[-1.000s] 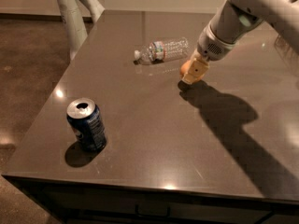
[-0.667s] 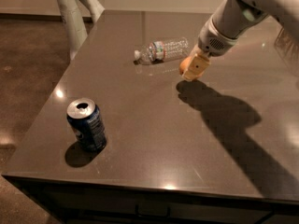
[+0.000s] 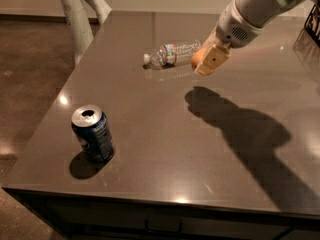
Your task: Pick orange
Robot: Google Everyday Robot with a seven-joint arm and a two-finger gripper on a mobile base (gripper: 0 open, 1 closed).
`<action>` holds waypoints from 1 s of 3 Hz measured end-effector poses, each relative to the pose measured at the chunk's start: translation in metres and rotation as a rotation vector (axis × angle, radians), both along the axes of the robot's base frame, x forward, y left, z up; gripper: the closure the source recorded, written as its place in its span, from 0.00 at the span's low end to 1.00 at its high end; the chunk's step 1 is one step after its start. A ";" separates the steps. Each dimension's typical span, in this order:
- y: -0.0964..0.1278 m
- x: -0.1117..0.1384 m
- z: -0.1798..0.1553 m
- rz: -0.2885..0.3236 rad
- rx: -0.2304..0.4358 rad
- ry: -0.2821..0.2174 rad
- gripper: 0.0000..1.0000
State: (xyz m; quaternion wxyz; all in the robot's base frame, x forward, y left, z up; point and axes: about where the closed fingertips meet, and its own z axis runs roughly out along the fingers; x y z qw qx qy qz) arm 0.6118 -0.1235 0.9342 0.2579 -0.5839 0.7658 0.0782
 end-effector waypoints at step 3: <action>0.000 -0.020 0.049 0.068 0.068 -0.037 1.00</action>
Offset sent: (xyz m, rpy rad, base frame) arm -0.0244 -0.0019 0.0601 0.0687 -0.0488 0.0747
